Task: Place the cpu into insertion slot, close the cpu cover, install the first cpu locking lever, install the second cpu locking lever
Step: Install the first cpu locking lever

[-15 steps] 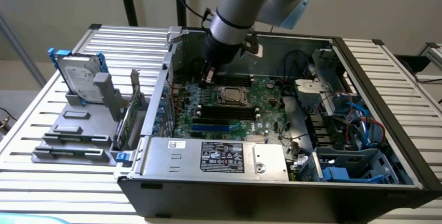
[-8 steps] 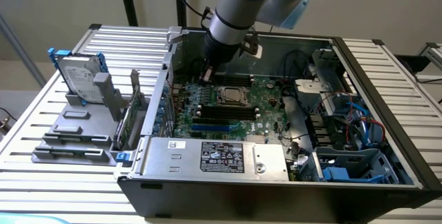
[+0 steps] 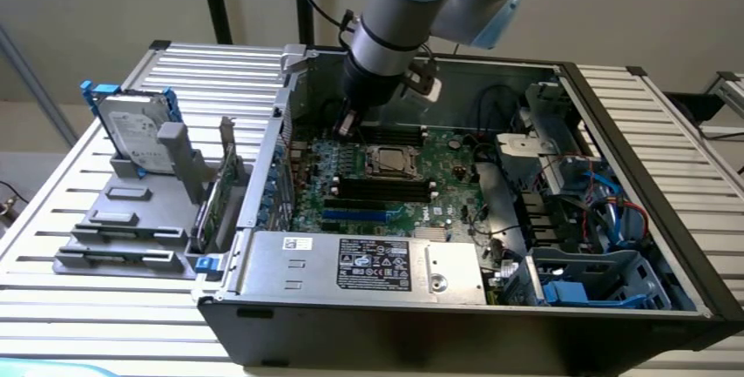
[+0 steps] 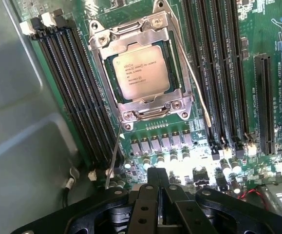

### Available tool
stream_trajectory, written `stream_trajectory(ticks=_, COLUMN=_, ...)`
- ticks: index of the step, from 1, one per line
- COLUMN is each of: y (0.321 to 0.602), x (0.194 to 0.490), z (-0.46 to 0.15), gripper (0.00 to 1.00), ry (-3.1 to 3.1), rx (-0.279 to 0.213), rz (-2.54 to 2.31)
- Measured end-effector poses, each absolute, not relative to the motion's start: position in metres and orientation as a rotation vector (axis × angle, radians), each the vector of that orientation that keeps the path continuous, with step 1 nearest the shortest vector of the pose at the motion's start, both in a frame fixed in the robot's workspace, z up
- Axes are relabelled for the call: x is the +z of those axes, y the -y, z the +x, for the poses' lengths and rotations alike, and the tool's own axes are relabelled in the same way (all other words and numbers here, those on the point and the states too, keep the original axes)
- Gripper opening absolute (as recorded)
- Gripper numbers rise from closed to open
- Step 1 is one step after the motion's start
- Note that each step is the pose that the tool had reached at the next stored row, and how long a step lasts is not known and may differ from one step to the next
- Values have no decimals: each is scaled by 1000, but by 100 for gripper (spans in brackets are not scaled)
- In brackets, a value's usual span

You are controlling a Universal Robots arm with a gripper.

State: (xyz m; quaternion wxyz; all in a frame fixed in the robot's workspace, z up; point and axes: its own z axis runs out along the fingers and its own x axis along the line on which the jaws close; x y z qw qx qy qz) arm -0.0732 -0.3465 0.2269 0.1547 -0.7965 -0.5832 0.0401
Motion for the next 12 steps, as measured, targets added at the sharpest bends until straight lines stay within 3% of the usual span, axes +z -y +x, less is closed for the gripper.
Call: stream_trajectory(ticks=12, y=347, x=227, z=-77, gripper=11, ry=1512, rx=77, rz=-2368)
